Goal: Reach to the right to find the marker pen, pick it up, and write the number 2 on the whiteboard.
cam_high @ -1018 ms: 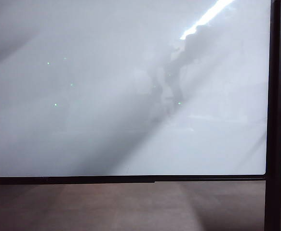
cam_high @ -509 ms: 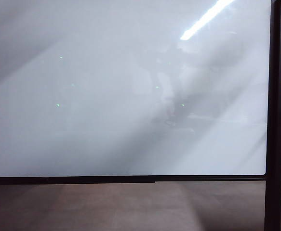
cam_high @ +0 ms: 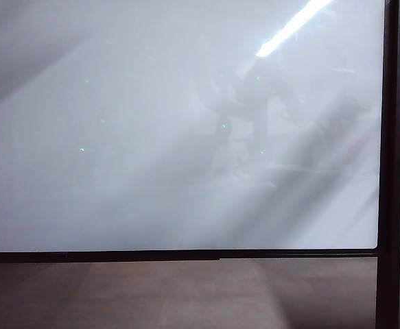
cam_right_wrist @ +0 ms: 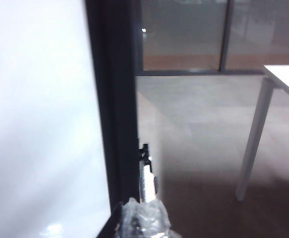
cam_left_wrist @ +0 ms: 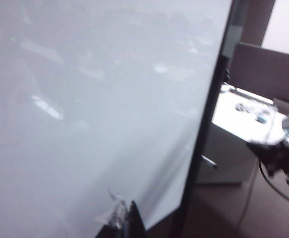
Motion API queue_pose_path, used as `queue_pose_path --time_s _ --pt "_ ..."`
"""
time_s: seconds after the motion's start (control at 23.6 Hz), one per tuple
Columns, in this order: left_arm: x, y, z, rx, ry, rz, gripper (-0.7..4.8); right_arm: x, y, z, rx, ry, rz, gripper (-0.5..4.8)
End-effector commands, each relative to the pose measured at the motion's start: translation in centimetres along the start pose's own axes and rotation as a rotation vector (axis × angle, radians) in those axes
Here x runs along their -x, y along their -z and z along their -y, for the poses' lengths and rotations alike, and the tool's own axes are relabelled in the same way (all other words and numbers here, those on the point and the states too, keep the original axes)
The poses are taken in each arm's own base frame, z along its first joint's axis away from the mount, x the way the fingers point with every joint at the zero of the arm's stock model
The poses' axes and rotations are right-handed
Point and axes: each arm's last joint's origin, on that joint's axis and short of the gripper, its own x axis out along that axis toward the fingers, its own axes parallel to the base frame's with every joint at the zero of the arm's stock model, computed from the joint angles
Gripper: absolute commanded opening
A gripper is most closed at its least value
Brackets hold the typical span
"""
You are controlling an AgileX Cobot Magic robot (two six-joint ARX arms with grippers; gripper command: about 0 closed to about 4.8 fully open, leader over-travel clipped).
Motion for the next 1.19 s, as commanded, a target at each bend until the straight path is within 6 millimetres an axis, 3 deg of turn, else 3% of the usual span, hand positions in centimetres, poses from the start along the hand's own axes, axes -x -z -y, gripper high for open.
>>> queue_pose_path --time_s 0.04,0.25,0.3,0.38,0.76,0.98,1.19 --pt "0.1 -0.5 0.0 -0.007 -0.008 0.038 -0.05 -0.1 1.4 -0.3 0.030 0.014 0.060 -0.02" --pt "0.1 -0.5 0.0 -0.006 -0.006 0.040 -0.05 -0.5 3.3 -0.1 -0.073 0.019 0.031 0.12" --pt "0.1 -0.5 0.0 -0.006 -0.007 0.038 -0.05 -0.6 3.5 -0.1 -0.077 0.018 0.019 1.44" --pt "0.1 -0.5 0.0 -0.005 -0.007 0.033 -0.05 -0.7 3.9 0.0 -0.076 0.021 0.007 3.05" --pt "0.0 -0.1 0.0 -0.004 -0.010 -0.004 -0.05 -1.7 5.8 0.5 -0.057 0.024 0.052 3.06" --pt "0.0 0.1 -0.1 -0.003 -0.011 -0.019 -0.05 -2.5 8.0 0.8 -0.045 0.023 0.081 3.06" --pt "0.0 0.2 -0.1 -0.002 -0.012 -0.029 -0.05 -2.7 8.3 0.5 -0.087 0.026 0.093 2.94"
